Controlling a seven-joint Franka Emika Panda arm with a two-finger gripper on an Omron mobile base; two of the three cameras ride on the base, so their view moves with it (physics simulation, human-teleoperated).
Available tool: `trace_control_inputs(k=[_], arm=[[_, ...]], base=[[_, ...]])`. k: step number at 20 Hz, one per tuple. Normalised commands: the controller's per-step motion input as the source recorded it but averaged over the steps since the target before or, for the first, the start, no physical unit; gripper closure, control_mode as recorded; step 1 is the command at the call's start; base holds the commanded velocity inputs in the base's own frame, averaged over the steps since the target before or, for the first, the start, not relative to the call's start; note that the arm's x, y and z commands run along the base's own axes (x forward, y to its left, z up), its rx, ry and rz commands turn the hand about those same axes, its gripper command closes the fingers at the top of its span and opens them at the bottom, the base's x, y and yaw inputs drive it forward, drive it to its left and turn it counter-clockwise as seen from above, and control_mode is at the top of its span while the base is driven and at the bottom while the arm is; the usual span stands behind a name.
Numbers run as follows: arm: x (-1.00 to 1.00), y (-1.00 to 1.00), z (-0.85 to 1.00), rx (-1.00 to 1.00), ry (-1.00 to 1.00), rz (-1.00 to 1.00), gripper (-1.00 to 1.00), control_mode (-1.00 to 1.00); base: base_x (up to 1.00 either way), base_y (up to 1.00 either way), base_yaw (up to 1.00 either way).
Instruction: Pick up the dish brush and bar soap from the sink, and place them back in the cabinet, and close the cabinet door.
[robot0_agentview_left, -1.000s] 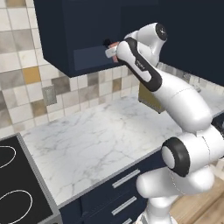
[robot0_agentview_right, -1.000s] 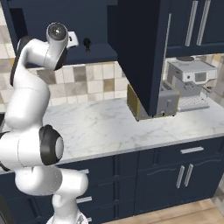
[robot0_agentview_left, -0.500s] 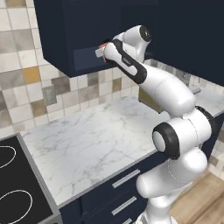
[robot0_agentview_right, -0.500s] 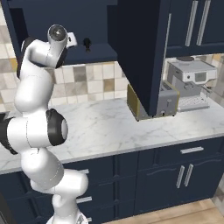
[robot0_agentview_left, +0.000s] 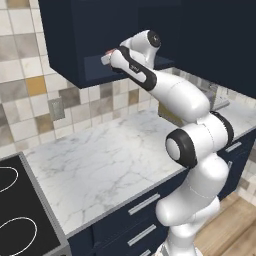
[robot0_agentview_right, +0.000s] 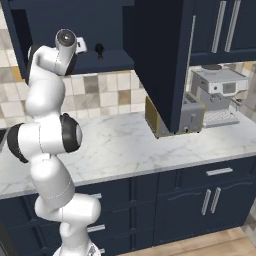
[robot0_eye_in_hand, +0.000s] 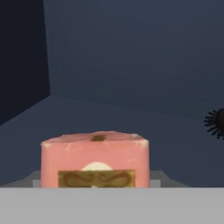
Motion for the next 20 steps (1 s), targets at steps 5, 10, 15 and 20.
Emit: trace_control_inputs(k=[5, 10, 15, 20], arm=[[0.09, 0.11, -0.26, 0.00, 0.00, 0.00, 1.00, -1.00], [0.00, 0.01, -0.02, 0.00, 0.00, 0.00, -1.00, -1.00], [0.00, 0.00, 0.00, 0.00, 0.00, 0.00, -1.00, -1.00], [0.00, 0.00, 0.00, 0.01, -0.03, 0.00, -1.00, -1.00]], base=[[0.00, 0.00, 0.00], [0.00, 0.00, 0.00], [0.00, 0.00, 0.00], [0.00, 0.00, 0.00]])
